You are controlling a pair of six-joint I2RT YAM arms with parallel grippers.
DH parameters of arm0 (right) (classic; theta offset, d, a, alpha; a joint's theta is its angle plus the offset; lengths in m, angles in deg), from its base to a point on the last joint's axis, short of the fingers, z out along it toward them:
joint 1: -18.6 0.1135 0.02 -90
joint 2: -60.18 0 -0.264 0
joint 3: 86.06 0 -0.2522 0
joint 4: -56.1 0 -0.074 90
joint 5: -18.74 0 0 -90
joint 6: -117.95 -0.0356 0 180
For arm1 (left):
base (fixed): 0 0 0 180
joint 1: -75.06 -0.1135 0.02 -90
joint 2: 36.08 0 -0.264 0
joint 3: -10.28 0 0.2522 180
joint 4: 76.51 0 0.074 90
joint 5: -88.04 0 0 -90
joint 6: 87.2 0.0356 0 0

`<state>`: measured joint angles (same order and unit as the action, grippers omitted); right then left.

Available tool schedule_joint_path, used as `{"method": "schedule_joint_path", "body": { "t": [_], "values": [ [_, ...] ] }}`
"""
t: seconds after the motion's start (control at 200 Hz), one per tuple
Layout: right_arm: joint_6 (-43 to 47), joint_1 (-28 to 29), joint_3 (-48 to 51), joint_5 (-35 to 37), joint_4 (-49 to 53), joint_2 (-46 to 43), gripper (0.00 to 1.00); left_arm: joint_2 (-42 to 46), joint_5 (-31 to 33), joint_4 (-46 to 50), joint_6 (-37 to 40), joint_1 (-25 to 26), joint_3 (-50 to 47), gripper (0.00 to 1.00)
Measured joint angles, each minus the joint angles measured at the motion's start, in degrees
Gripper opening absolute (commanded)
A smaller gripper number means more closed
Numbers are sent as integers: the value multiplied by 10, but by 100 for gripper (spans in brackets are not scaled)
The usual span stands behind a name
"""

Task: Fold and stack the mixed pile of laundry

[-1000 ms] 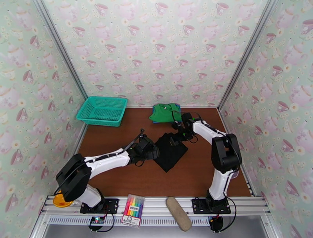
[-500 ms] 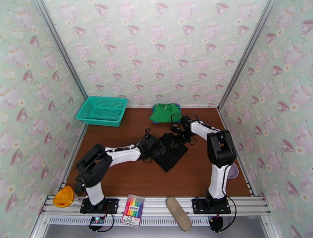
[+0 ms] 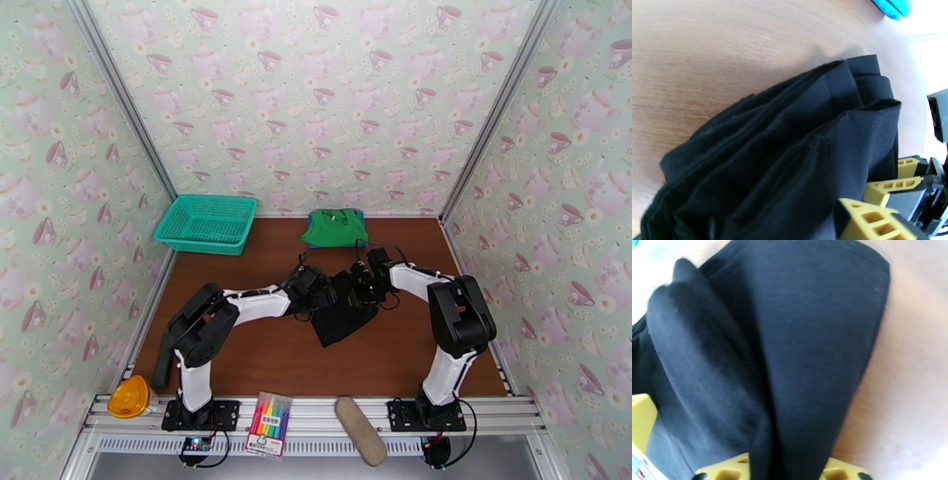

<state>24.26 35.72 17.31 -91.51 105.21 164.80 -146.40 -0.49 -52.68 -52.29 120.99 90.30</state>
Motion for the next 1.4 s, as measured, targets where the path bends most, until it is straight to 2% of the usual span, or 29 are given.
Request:
{"method": "schedule_joint_path", "body": {
  "t": [0.05,0.06,0.085,0.12,0.16,0.185,0.361,0.506,0.636,0.836,0.957,1.107,1.297,1.402],
  "values": [
    [-9,1,2,0,-1,-2,20,0,0,-1,-4,0,-2,46],
    [-16,1,3,0,0,-2,18,0,0,-1,1,0,-3,40],
    [-18,2,5,-1,0,-2,13,0,0,-1,-3,0,-5,35],
    [-24,2,7,-2,0,-3,0,0,0,-2,-5,0,-8,23],
    [-32,3,7,-5,0,-4,0,0,0,-4,-3,0,-13,6],
    [-34,3,7,-7,0,-6,0,0,0,-5,-6,0,-16,0],
    [-59,8,17,-13,-4,-22,0,12,9,5,3,0,-19,0],
    [-77,18,18,-14,-3,-58,0,28,29,62,37,-2,11,0],
    [-93,19,-7,1,5,-105,0,30,39,130,93,-22,109,0],
    [-100,19,-145,35,3,-111,0,10,30,195,183,-80,311,0],
    [-97,13,-259,56,-9,-56,0,-54,19,202,243,-117,436,0],
    [-96,-2,-395,68,-18,64,0,-178,-8,181,313,-154,579,0],
    [-98,-25,-519,75,-20,211,0,-353,-45,154,339,-184,743,0],
    [-104,-34,-574,74,-17,271,0,-417,-49,133,343,-189,794,0]
  ]
}}
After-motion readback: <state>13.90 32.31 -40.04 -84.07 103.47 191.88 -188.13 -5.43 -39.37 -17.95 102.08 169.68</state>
